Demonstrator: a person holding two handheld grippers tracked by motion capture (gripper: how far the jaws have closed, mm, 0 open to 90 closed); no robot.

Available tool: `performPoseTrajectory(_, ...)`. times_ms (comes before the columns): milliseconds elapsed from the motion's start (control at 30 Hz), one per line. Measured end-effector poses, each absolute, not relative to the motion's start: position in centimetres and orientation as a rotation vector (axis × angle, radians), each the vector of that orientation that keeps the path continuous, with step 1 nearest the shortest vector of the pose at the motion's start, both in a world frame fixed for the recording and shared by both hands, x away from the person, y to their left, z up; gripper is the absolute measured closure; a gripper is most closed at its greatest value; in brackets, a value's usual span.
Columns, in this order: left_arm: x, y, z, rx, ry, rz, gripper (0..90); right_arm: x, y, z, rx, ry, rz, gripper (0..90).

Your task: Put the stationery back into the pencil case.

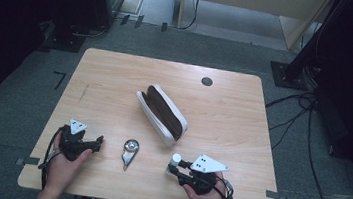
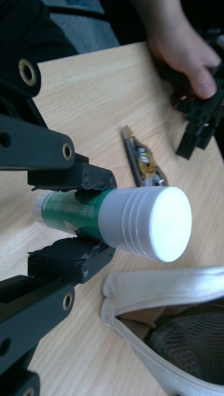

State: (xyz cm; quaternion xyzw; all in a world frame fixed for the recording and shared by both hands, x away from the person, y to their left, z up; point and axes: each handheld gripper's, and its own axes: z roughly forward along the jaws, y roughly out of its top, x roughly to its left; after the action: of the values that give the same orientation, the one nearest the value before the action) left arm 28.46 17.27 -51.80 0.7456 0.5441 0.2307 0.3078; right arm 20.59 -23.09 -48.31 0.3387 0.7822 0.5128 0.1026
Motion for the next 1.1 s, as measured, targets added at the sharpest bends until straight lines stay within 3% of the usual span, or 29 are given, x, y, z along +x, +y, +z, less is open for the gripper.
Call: performPoseTrajectory(1100,28.5,17.3,-51.8,1.971,1.439,0.61,13.9,25.7,-23.5,-41.6,0.993,2.154,1.503,65.9)
